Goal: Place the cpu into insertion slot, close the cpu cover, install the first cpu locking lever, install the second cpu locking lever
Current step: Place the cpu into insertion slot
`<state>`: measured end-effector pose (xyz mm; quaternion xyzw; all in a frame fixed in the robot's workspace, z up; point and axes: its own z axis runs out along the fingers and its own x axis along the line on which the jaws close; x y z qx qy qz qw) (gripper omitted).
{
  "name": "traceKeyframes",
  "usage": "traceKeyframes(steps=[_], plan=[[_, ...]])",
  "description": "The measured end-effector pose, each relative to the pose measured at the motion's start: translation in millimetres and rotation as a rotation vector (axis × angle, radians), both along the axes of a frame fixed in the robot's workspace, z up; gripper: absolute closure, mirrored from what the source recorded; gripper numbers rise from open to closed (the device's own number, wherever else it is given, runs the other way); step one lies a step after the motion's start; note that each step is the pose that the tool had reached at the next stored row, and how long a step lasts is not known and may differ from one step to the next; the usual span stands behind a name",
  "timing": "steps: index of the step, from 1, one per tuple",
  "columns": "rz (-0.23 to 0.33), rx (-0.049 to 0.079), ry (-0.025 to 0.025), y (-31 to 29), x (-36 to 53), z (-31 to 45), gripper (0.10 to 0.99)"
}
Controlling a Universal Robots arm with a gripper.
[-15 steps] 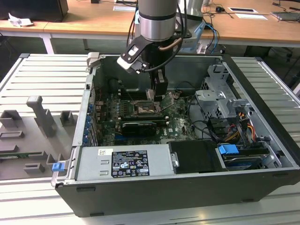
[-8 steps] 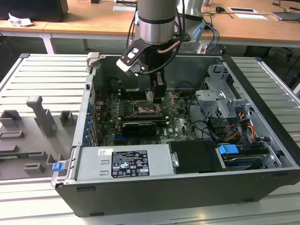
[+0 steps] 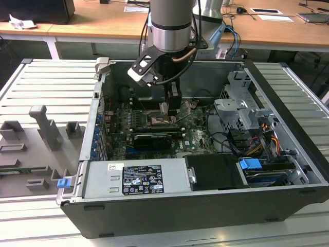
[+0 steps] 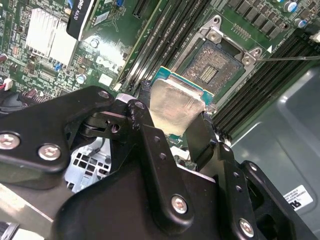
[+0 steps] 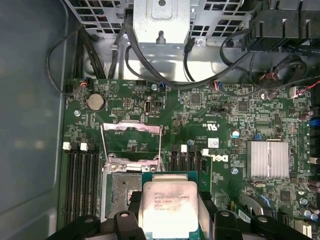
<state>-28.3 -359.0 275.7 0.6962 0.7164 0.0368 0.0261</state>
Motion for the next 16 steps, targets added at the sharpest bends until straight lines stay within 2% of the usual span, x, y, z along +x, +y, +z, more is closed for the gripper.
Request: traceKeyframes(steps=[16], plan=[[0.0, 0.0, 0.0, 0.0, -1.4, -7.6, 0.561]])
